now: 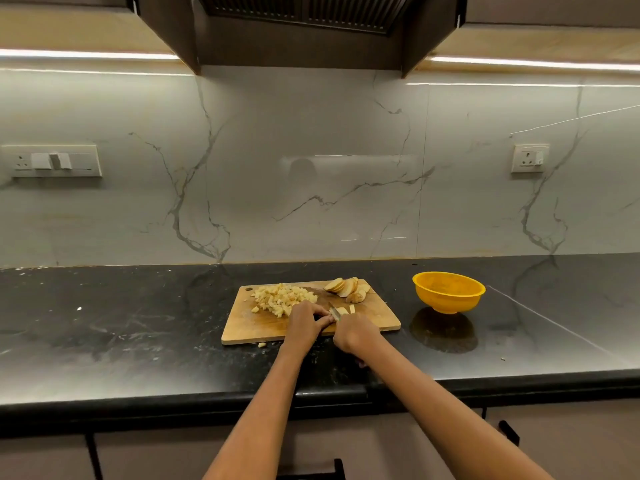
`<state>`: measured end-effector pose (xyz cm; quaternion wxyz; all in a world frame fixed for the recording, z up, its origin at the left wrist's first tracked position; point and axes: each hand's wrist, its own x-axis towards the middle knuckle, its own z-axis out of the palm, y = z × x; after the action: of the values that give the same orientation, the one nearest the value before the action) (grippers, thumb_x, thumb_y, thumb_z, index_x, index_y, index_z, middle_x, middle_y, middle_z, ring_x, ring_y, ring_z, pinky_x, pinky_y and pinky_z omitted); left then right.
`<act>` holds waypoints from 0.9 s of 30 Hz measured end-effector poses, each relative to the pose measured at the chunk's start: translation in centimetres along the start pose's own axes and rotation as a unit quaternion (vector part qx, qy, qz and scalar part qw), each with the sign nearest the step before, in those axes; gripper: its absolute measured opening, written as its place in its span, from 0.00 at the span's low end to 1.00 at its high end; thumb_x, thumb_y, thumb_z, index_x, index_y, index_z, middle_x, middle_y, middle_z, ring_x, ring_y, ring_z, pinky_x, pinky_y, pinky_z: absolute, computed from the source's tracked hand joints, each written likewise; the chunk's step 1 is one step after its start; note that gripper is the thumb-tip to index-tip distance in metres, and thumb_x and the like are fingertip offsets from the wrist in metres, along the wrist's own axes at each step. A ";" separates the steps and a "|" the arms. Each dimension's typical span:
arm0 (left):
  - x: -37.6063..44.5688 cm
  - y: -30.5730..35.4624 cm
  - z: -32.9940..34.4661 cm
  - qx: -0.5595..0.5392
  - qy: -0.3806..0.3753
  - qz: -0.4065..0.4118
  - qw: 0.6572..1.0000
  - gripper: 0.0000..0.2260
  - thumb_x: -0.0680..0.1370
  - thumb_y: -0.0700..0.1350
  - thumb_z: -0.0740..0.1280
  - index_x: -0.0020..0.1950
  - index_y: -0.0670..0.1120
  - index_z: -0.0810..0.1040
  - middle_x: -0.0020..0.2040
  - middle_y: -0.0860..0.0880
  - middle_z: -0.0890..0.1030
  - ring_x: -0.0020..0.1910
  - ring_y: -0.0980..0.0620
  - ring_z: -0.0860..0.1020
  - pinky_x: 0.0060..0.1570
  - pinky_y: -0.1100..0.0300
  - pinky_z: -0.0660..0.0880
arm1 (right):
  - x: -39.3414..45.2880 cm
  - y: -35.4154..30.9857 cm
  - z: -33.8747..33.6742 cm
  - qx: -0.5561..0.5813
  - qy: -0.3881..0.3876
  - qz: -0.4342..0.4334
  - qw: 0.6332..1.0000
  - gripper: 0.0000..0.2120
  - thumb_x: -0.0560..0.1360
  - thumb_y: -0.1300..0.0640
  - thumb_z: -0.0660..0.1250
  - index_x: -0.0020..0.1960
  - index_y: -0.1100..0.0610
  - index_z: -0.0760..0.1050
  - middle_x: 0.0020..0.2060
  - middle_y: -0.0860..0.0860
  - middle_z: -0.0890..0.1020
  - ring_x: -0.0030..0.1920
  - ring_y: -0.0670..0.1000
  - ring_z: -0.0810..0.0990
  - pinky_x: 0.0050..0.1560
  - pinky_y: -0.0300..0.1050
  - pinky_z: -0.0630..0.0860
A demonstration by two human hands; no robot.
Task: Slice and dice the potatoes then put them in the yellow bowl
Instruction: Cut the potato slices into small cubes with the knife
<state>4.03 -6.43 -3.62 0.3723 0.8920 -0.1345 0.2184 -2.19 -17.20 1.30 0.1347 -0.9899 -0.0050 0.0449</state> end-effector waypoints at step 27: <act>-0.5 0.0 -0.2 -0.004 0.041 -0.036 0.998 0.08 0.73 0.42 0.71 0.51 0.42 0.83 0.49 0.46 0.84 0.50 0.54 0.79 0.51 0.70 0.66 | -1.5 2.8 1.4 0.113 0.026 0.007 0.993 0.23 0.83 0.50 0.49 0.42 0.65 0.72 0.28 0.56 0.77 0.23 0.51 0.75 0.22 0.38 0.72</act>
<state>3.49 -6.25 -3.69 0.3884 0.8851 -0.0875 0.2408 -3.80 -19.56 -0.63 0.2453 -0.9692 0.0105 0.0207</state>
